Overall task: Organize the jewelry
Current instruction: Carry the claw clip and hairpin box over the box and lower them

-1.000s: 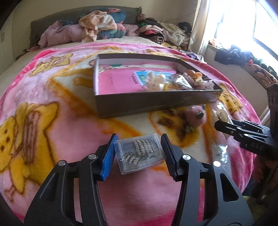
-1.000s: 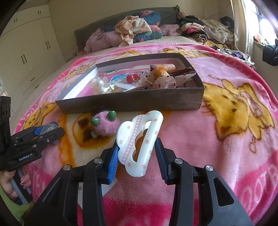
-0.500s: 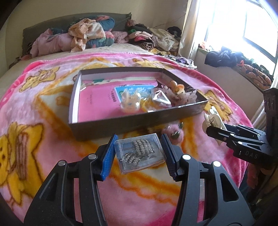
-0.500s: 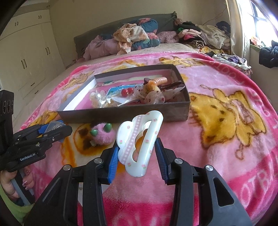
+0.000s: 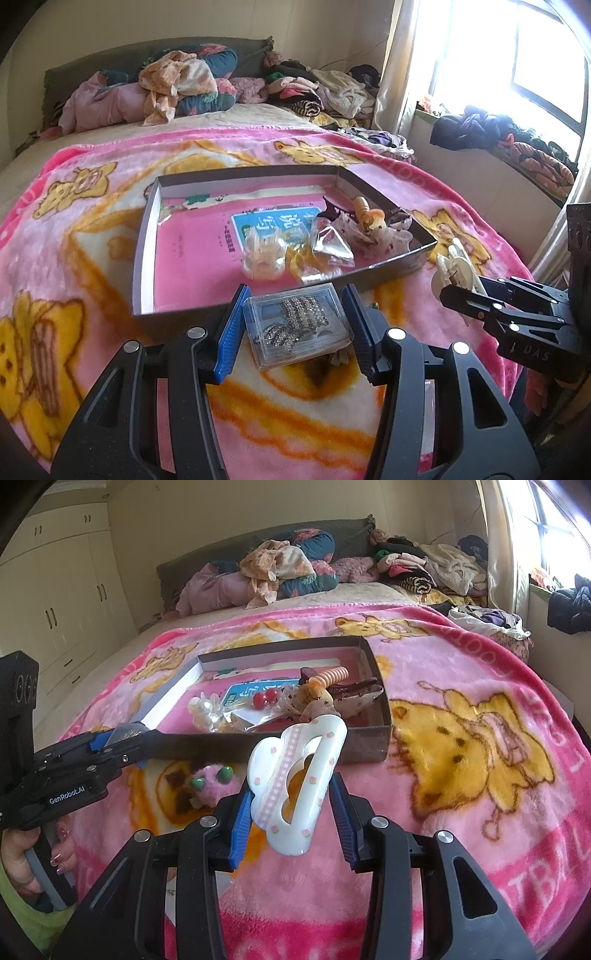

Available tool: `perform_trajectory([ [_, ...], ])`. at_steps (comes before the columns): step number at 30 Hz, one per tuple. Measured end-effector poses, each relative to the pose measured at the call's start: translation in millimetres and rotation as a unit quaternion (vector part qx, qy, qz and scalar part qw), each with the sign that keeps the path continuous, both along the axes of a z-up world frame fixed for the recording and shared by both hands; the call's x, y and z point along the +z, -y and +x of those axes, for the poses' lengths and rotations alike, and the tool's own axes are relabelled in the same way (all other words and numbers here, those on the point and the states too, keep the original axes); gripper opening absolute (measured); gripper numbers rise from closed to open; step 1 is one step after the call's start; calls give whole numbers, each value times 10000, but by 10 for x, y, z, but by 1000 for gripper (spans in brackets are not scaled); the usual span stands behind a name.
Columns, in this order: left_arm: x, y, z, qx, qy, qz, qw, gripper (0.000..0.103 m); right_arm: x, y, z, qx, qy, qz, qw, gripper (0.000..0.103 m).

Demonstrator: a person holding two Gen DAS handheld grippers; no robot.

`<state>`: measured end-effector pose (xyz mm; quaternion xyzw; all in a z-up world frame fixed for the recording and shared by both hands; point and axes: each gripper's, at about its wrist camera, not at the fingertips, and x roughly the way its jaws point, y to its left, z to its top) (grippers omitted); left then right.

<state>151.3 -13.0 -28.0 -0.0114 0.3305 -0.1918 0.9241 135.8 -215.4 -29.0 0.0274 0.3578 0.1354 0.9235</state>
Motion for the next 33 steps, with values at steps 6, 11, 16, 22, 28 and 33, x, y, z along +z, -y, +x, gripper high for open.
perform_trajectory([
  [6, 50, -21, 91, 61, 87, -78, 9999, 42, 32, -26, 80, 41, -18, -35, 10000, 38],
  [11, 89, -57, 174, 123, 166, -109, 9997, 42, 57, -65, 184, 84, -14, -82, 9999, 38],
  [16, 109, -102, 259, 213, 190, -138, 9995, 42, 82, -104, 280, 149, 15, -104, 9998, 38],
  [22, 98, -150, 400, 369, 220, -66, 9991, 42, 104, -185, 457, 219, 37, -137, 9997, 38],
  [28, 32, -218, 573, 563, 126, -51, 9983, 42, 100, -309, 688, 345, 53, -231, 9991, 38],
  [33, -22, -293, 700, 705, 64, -33, 9975, 42, 46, -409, 881, 487, 14, -327, 9983, 38],
])
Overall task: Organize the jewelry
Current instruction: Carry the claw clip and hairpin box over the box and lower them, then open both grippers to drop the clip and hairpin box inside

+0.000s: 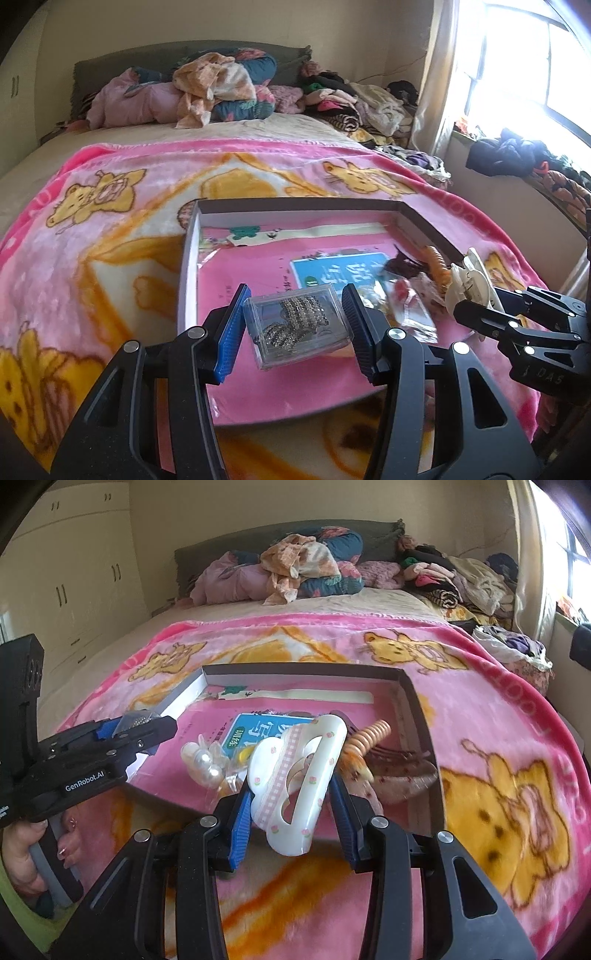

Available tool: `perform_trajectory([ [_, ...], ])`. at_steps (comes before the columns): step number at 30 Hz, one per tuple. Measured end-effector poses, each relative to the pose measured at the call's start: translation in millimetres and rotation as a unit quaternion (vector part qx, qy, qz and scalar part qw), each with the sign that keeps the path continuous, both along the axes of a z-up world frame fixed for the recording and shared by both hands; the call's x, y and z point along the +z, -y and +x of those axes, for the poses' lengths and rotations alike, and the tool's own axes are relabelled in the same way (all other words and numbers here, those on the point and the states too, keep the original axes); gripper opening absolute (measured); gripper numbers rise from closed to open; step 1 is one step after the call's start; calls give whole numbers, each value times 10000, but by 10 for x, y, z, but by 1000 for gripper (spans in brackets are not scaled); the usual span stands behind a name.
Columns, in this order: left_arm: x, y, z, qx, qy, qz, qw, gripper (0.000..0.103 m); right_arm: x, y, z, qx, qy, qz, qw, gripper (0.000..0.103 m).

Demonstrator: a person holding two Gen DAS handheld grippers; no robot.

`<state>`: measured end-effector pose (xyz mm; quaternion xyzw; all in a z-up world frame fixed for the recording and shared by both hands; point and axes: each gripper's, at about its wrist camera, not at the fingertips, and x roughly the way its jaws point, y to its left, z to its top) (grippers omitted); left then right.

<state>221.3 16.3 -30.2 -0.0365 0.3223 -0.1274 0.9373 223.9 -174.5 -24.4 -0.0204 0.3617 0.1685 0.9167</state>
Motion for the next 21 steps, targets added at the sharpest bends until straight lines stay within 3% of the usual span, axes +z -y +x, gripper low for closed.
perform_trajectory([
  [15, -142, -5, 96, 19, -181, 109, 9998, 43, -159, -49, 191, 123, -160, 4, 9998, 39],
  [21, -145, -9, 99, 31, -196, 113, 9997, 43, -90, 22, 56, 87, -47, 214, 9997, 55],
])
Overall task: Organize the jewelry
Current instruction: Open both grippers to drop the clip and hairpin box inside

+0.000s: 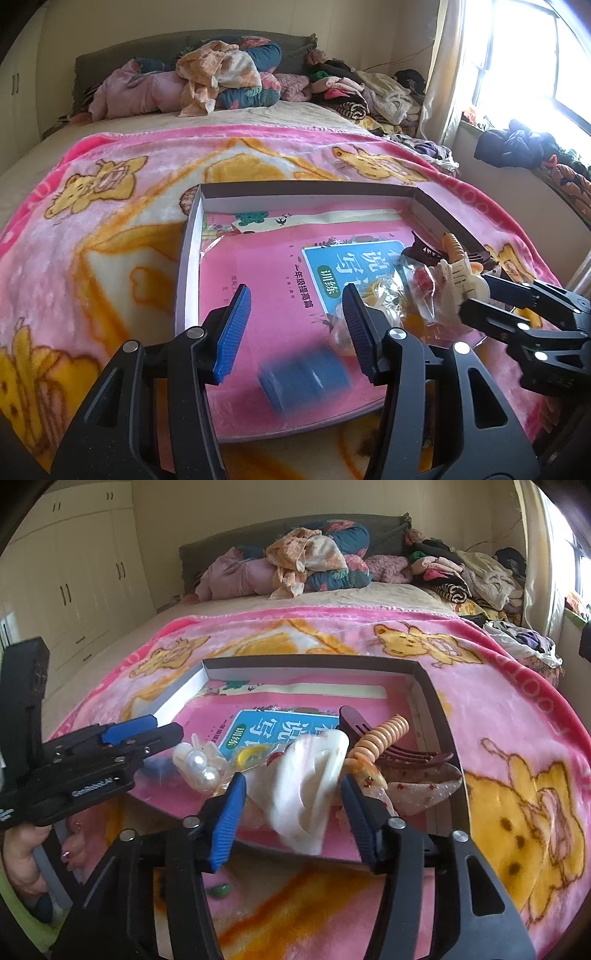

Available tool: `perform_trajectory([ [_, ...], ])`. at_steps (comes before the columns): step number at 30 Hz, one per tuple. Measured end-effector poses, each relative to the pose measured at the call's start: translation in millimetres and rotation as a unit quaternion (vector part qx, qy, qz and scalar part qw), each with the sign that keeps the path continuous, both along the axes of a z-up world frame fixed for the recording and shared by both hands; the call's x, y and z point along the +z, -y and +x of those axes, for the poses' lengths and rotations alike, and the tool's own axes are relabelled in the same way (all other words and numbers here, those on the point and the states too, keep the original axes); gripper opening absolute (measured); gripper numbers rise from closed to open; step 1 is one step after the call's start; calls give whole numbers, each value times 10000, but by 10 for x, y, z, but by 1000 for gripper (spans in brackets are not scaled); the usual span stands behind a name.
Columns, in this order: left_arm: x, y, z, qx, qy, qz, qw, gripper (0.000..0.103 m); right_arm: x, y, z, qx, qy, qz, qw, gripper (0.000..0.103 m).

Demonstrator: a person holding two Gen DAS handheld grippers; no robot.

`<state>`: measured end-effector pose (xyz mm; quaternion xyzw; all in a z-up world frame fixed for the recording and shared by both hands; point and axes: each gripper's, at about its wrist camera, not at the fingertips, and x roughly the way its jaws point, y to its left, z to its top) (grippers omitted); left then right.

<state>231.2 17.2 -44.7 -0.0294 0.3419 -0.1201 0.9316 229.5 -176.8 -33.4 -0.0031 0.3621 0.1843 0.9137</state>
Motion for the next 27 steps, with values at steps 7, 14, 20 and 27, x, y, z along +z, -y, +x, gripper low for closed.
perform_trajectory([
  [7, 72, -7, -78, 1, 122, 10, 9999, 62, 146, 65, -255, -43, 226, 110, 9997, 69],
  [14, 187, 5, -252, 12, 248, -24, 9997, 78, 198, 127, -529, -13, 255, 233, 9994, 74],
  [20, 239, 8, -391, 4, 289, -18, 9996, 88, 217, 137, -768, 134, 288, 192, 9993, 76],
  [27, 251, 12, -534, 0, 264, 39, 9996, 91, 158, 147, -1023, 287, 254, 118, 9992, 77],
])
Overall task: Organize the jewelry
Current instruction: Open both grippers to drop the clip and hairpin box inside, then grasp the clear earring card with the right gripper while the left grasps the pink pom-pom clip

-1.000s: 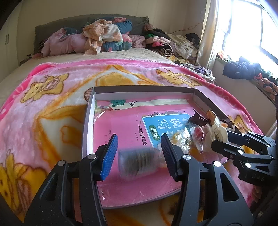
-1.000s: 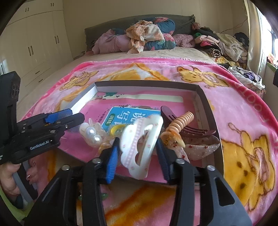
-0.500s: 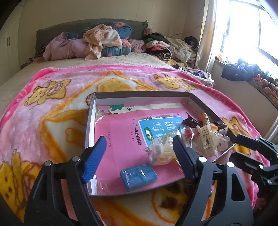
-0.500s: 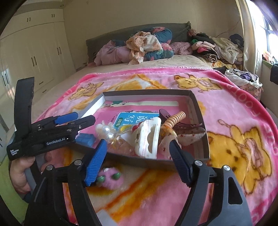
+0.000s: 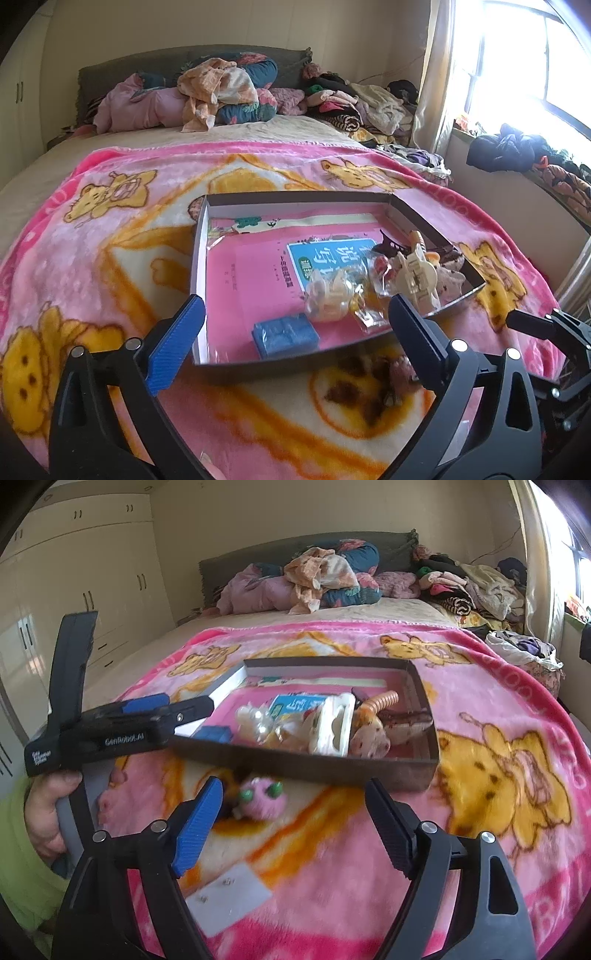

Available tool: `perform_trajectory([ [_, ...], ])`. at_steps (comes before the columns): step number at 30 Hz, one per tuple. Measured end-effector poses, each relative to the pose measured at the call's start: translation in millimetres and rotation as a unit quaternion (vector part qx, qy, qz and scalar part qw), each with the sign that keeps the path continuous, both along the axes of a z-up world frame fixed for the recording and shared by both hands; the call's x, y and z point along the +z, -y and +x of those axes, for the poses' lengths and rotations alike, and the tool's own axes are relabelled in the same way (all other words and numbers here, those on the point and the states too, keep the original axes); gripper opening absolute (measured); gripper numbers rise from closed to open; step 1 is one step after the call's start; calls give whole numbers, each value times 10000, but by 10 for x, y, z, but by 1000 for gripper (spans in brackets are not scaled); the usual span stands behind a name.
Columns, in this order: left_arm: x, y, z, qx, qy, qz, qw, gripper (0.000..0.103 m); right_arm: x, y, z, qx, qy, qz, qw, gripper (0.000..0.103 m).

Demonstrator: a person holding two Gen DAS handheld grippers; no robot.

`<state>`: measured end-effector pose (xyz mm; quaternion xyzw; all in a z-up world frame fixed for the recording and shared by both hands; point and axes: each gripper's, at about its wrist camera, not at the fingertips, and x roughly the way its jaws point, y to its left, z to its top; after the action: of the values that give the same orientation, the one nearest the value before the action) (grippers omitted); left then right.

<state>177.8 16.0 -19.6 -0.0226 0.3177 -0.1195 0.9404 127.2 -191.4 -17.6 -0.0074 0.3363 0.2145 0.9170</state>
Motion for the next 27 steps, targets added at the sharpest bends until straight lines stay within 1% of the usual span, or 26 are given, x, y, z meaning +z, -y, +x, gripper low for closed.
perform_trajectory([
  [5, -8, 17, -96, -33, -48, 78, 10000, 91, -92, -21, -152, 196, -128, -47, 9997, 77],
  [13, -69, 119, -212, -189, -163, 158, 9996, 91, -308, -174, -347, 549, -385, -266, 9974, 77],
  [18, -96, 242, -280, -409, -214, 208, 9987, 91, -426, -295, -399, 579, -604, -331, 9959, 77],
  [21, -126, 331, -300, -553, -261, 303, 9977, 91, -491, -352, -417, 575, -703, -354, 9952, 77],
  [22, -138, 350, -305, -600, -284, 301, 9973, 91, -512, -363, -407, 567, -752, -342, 9950, 75],
  [23, -148, 369, -308, -633, -305, 297, 9971, 91, -528, -366, -399, 556, -788, -310, 9949, 70],
  [24, -165, 397, -306, -690, -341, 308, 9966, 91, -548, -366, -392, 527, -836, -260, 9948, 60],
  [25, -179, 420, -306, -723, -355, 328, 9962, 91, -559, -366, -379, 531, -887, -176, 9945, 53],
  [26, -189, 434, -310, -748, -370, 336, 9959, 90, -567, -364, -372, 545, -922, -102, 9942, 49],
  [27, -200, 457, -309, -796, -393, 322, 9955, 90, -565, -369, -374, 586, -924, -64, 9940, 41],
])
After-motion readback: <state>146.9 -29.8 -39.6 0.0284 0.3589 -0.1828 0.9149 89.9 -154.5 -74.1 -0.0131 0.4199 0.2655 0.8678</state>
